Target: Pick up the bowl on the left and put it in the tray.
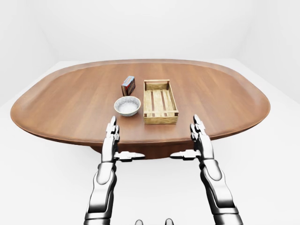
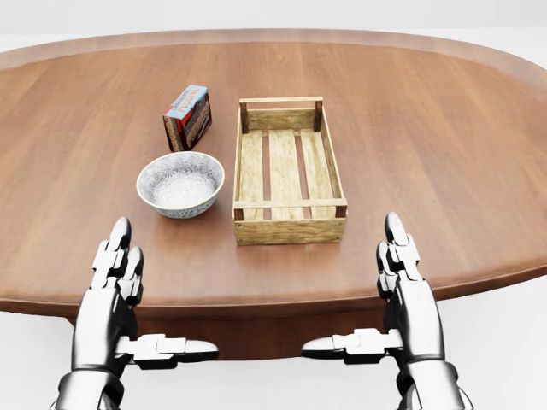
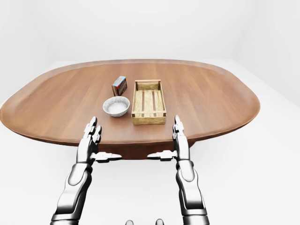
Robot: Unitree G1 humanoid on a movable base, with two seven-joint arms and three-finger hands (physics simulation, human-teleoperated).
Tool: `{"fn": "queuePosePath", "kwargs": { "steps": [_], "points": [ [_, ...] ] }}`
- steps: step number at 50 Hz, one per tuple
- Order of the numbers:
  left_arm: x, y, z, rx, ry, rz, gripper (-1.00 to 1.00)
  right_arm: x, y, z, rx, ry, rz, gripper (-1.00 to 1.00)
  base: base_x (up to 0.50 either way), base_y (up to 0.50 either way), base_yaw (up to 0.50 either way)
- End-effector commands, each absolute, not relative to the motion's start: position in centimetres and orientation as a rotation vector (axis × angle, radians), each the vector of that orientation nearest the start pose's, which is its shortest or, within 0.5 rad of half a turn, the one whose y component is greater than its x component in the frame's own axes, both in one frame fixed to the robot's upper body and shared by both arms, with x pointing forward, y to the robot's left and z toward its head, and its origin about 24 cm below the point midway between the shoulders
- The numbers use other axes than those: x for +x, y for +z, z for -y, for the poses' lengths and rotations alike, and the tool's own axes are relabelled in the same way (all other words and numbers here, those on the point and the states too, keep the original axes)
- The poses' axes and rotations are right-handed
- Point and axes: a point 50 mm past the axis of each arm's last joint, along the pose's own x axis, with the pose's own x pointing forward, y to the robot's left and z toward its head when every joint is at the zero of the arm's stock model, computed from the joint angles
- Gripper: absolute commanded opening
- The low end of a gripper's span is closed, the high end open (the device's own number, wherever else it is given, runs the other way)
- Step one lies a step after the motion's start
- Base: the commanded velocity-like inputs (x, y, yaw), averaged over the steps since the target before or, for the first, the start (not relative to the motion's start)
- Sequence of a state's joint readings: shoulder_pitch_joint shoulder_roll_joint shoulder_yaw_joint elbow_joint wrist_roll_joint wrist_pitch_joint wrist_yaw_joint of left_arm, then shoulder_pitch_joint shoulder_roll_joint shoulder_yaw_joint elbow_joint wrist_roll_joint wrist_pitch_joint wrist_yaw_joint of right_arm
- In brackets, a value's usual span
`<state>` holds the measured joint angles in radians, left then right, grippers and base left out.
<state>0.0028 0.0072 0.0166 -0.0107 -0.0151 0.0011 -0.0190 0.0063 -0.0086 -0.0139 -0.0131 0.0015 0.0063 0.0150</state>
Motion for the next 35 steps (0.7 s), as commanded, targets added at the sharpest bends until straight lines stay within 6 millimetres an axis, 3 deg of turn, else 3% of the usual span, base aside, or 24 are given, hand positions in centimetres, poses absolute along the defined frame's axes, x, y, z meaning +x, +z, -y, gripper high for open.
{"fn": "queuePosePath", "kwargs": {
  "steps": [1, 35],
  "points": [
    [25.14, 4.86, -16.19, -0.023, -0.004, 0.032, 1.00, 25.01, 4.47, 16.17, -0.023, -0.003, 0.001, 1.00, 0.00, 0.00, 0.00],
    [25.14, 5.71, -16.98, -0.043, 0.016, 0.053, 1.00, 24.82, 4.34, 15.70, -0.027, 0.017, -0.012, 1.00, 0.00, 0.00, 0.00]
  ]
}}
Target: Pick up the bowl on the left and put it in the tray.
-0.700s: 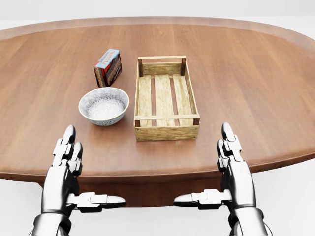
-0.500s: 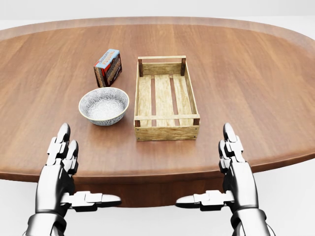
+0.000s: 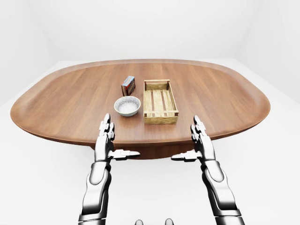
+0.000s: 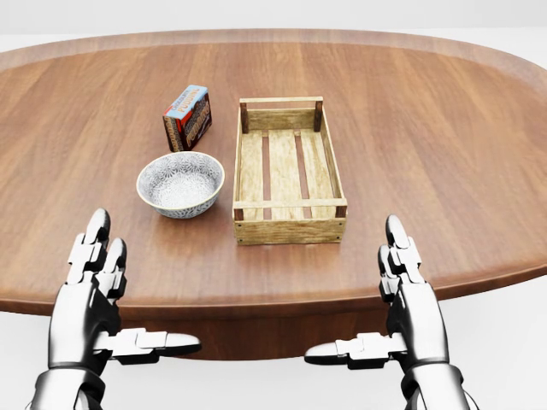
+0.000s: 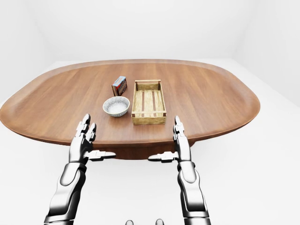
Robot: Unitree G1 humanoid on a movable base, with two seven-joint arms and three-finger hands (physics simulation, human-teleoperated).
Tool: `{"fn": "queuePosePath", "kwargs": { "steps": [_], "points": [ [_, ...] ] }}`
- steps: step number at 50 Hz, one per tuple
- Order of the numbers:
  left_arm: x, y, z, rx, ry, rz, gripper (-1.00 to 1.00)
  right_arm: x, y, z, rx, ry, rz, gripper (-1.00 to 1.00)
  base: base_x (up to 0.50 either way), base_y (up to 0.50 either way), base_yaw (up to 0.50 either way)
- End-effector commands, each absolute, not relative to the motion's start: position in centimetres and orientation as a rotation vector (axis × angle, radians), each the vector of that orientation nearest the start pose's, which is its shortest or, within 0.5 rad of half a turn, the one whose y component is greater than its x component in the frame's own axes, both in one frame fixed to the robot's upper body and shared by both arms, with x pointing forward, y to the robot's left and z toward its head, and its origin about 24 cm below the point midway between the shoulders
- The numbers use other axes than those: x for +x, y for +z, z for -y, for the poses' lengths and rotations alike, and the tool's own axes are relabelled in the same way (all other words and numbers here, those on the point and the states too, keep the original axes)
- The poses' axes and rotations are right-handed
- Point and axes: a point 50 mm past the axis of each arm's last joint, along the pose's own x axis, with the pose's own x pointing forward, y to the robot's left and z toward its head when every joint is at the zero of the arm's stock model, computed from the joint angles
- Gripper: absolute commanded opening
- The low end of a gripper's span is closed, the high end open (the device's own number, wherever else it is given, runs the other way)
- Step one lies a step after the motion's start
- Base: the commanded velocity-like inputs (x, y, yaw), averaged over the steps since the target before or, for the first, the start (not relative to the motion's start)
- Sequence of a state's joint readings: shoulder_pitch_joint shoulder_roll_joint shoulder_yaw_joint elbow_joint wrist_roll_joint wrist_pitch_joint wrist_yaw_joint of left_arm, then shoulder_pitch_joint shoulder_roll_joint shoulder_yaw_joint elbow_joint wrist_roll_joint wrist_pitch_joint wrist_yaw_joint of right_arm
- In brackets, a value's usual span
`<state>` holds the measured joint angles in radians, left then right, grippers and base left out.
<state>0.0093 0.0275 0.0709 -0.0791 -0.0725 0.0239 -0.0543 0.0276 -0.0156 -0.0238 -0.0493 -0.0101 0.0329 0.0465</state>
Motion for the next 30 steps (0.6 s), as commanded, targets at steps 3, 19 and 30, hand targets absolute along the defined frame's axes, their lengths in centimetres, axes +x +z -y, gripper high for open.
{"fn": "queuePosePath", "kwargs": {
  "steps": [3, 19, 30],
  "points": [
    [25.1, 5.7, -17.0, -0.043, 0.016, 0.053, 1.00, 24.8, 4.3, 15.7, -0.027, 0.017, -0.012, 1.00, 0.00, 0.00, 0.00],
    [23.6, 15.4, -23.3, -0.103, 0.179, 0.441, 1.00, 22.3, 8.8, 15.6, -0.082, 0.021, 0.145, 1.00, 0.00, 0.00, 0.00],
    [23.6, 15.5, -23.4, -0.103, 0.180, 0.442, 1.00, 22.2, 8.9, 15.6, -0.084, 0.021, 0.150, 1.00, 0.00, 0.00, 0.00]
  ]
}}
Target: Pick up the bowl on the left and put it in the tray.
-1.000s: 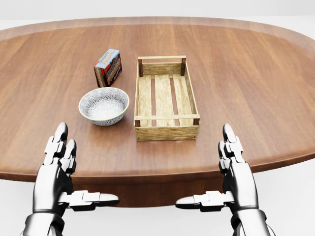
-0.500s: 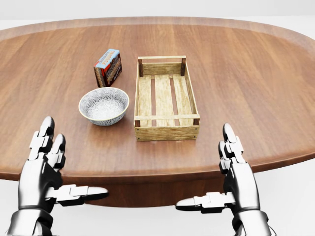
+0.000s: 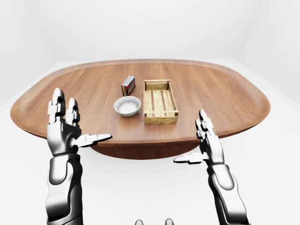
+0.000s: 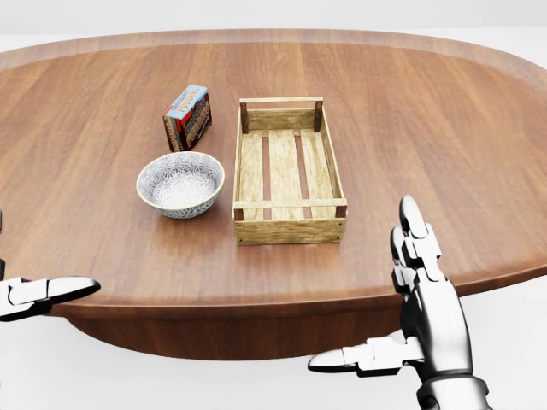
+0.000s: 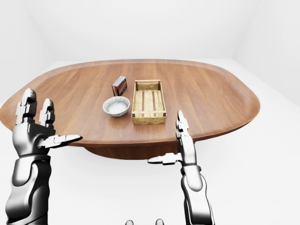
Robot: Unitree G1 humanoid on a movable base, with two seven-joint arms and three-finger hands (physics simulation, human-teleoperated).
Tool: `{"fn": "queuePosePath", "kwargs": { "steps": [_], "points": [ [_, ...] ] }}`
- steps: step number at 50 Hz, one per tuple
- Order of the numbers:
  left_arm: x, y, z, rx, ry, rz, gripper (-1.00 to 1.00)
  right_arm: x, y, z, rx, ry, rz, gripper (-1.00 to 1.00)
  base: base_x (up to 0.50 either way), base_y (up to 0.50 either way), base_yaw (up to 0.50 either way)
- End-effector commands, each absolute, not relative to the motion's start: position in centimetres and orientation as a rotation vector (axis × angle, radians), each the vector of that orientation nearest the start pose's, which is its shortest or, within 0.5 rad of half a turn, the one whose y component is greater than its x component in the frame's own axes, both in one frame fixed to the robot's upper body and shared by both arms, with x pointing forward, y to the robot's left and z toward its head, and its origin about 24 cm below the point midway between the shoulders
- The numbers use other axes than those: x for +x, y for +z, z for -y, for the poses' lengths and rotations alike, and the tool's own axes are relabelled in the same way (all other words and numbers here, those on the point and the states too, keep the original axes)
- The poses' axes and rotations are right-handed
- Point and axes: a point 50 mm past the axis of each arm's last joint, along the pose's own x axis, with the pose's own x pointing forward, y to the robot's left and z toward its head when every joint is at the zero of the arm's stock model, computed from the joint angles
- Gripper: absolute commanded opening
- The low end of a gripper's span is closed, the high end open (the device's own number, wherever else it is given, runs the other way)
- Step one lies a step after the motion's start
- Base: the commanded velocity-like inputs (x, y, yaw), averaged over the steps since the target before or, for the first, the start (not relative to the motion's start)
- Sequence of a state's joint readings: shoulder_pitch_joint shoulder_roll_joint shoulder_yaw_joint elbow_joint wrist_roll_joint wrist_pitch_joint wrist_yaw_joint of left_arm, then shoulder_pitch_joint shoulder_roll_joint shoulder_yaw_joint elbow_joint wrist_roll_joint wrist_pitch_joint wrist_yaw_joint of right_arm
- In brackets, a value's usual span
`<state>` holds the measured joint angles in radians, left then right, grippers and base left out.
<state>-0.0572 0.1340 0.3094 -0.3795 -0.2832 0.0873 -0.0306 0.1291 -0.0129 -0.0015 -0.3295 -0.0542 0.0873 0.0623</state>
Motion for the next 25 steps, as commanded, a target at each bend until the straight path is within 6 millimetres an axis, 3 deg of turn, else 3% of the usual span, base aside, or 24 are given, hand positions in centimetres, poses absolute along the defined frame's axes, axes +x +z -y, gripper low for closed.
{"fn": "queuePosePath", "kwargs": {
  "steps": [1, 25],
  "points": [
    [23.63, 15.48, -23.38, -0.103, 0.180, 0.442, 1.00, 22.20, 8.90, 15.56, -0.084, 0.021, 0.150, 1.00, 0.00, 0.00, 0.00],
    [23.63, 15.48, -23.38, -0.103, 0.180, 0.442, 1.00, 22.20, 8.90, 15.56, -0.084, 0.021, 0.150, 1.00, 0.00, 0.00, 0.00]
  ]
}}
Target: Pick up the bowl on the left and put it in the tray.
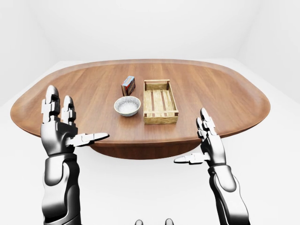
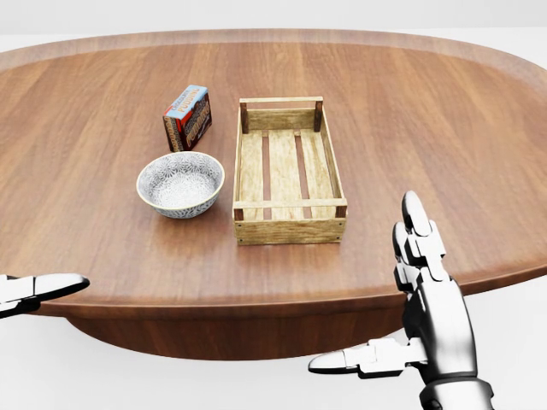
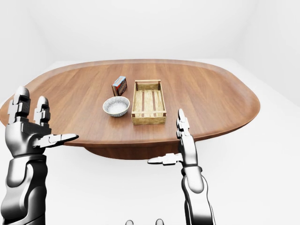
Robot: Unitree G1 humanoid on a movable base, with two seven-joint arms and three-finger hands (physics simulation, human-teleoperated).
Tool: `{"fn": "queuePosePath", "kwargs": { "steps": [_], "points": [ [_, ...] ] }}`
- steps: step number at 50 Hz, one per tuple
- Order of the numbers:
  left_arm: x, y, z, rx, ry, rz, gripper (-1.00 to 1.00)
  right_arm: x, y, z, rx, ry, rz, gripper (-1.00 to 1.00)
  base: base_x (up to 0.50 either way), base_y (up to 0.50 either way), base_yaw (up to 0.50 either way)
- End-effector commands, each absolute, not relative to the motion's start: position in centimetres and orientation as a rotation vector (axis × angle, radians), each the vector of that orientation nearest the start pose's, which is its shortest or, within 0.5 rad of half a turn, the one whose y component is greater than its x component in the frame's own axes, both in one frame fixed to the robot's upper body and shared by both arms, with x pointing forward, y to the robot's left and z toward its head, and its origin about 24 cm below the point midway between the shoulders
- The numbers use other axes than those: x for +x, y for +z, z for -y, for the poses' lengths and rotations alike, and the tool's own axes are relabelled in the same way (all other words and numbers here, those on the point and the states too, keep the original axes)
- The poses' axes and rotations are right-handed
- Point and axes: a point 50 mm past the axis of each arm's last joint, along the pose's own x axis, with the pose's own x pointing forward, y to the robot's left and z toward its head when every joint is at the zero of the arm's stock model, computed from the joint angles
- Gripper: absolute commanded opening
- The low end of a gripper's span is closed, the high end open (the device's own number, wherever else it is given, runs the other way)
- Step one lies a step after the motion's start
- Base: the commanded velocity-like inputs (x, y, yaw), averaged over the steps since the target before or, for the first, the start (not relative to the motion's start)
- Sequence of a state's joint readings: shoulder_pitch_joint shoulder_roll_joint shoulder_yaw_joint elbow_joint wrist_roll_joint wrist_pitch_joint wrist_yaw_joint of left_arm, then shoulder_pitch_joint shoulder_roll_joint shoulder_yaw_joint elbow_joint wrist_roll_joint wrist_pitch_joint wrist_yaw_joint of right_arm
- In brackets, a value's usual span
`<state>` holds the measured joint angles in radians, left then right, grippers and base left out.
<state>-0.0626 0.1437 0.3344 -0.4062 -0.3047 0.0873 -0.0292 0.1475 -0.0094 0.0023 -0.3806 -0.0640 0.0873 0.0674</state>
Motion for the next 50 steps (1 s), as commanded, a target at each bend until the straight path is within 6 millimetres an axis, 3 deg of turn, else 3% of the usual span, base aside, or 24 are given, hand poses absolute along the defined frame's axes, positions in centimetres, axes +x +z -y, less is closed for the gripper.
{"fn": "queuePosePath", "kwargs": {
  "steps": [1, 50],
  "points": [
    [23.63, 15.48, -23.38, -0.103, 0.180, 0.442, 1.00, 22.20, 8.90, 15.56, -0.084, 0.021, 0.150, 1.00, 0.00, 0.00, 0.00],
    [23.63, 15.48, -23.38, -0.103, 0.180, 0.442, 1.00, 22.20, 8.90, 15.56, -0.084, 0.021, 0.150, 1.00, 0.00, 0.00, 0.00]
  ]
}}
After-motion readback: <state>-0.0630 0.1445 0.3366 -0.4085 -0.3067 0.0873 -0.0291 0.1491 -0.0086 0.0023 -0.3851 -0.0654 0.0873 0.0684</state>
